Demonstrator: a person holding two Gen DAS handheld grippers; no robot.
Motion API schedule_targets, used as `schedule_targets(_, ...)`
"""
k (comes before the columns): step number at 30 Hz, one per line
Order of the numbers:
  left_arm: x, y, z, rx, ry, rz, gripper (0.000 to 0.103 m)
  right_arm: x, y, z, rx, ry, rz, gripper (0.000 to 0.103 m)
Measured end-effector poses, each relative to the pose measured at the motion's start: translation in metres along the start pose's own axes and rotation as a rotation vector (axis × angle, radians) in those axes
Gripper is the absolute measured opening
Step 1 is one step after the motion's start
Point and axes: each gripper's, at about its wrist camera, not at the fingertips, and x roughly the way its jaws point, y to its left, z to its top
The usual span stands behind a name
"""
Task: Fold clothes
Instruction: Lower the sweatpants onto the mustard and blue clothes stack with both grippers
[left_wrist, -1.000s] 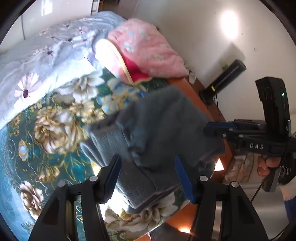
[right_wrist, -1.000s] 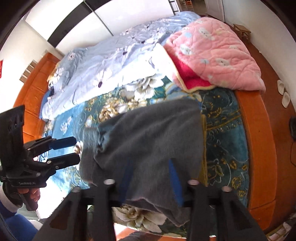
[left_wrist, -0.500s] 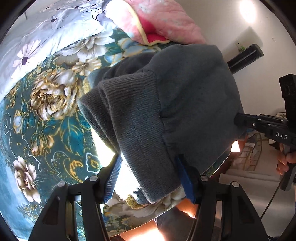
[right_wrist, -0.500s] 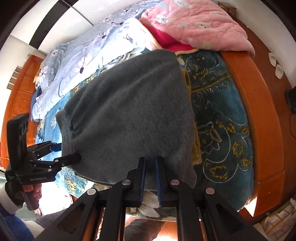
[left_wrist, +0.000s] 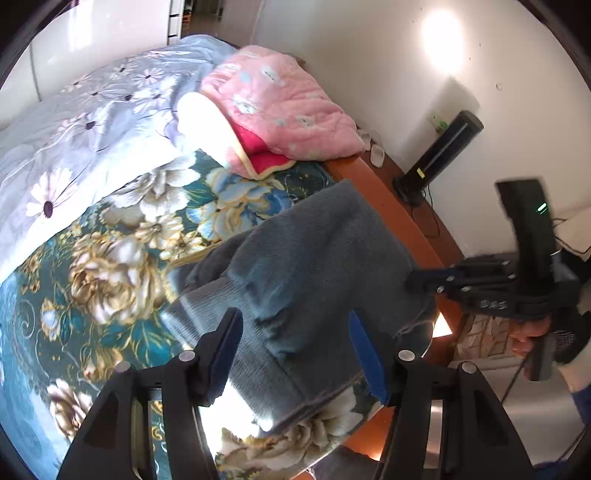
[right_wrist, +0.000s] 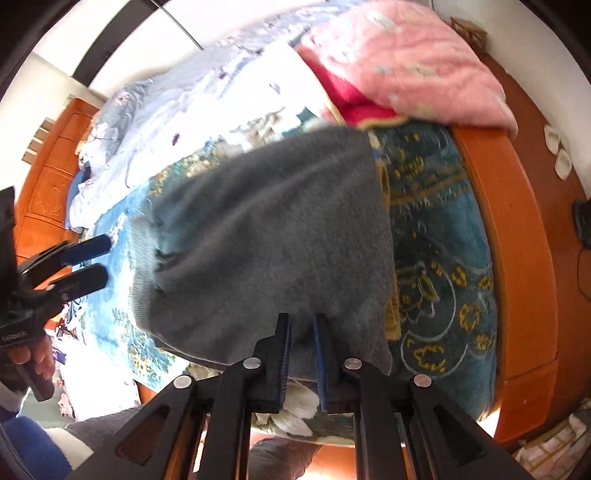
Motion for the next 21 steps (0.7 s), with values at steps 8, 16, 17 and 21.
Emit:
schedule_targets(8, 0.053, 0.022, -0.014, -0.067, 0.122, 0.067, 0.062, 0.019, -0.007, 0.015, 0.058, 0.006, 0.018, 0.012)
schedule_targets(16, 0.061, 0.02, -0.019, -0.021, 0.14, 0.071, 0.062, 0.031, -0.014, 0.006, 0.085, 0.02, 0.037, 0.011)
schedule_targets(17, 0.06, 0.02, -0.018, -0.027, 0.137, 0.069, 0.062, 0.032, -0.014, 0.006, 0.086, 0.023, 0.036, 0.011)
schedule_targets(21, 0.053, 0.021, -0.014, -0.051, 0.119, 0.058, 0.062, 0.026, -0.009, 0.007, 0.076, 0.012, 0.013, 0.011)
